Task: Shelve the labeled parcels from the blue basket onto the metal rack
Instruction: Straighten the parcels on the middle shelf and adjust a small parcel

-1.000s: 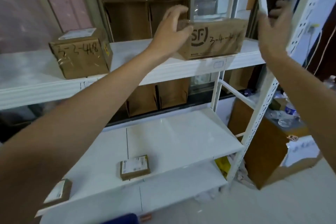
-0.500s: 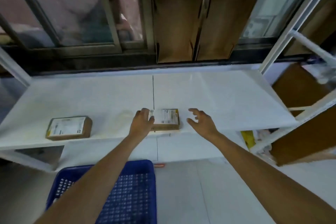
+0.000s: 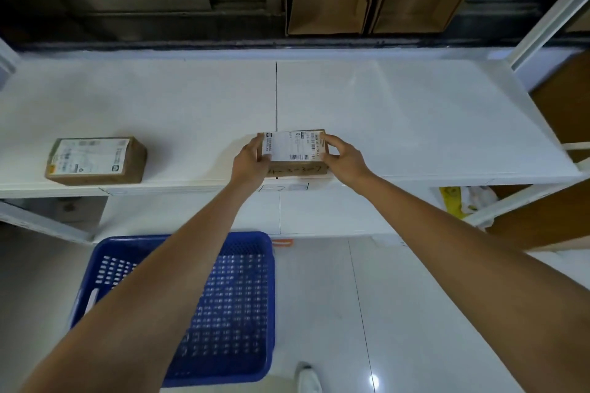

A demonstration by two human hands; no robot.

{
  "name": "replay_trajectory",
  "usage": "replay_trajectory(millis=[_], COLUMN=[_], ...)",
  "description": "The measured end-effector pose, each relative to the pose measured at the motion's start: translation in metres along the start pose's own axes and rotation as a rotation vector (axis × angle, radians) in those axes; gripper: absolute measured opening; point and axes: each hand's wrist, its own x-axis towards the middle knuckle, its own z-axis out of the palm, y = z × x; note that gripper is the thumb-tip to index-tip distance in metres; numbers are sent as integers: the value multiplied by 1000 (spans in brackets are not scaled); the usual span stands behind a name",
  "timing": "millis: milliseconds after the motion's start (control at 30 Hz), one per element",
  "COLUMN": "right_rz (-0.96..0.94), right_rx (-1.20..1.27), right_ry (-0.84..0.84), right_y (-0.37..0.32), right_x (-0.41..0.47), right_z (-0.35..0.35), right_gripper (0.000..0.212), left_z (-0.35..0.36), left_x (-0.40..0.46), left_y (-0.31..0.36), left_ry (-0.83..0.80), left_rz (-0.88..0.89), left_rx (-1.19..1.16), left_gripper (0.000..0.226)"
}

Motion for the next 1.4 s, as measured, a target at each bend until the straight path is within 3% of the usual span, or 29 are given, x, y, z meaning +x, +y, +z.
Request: replay_trajectory(millis=[967,1233,1400], right_rz=[-69,-280,-347], right_rx=[-45,-225,-249], right_ry=[5,310,93], right_y=[-2,-68,-146], right_x=[-11,-17,-14], right_z=[10,20,102], right_gripper=[47,44,43], left_z=[-16,-105,-210], left_x=[0,0,-3], left_y=[-17,-21,-68], left_ry=[-35,222,402], left_rz=[24,85,45], left_rx=[-76,-184,-85], left_gripper=[55,40,33])
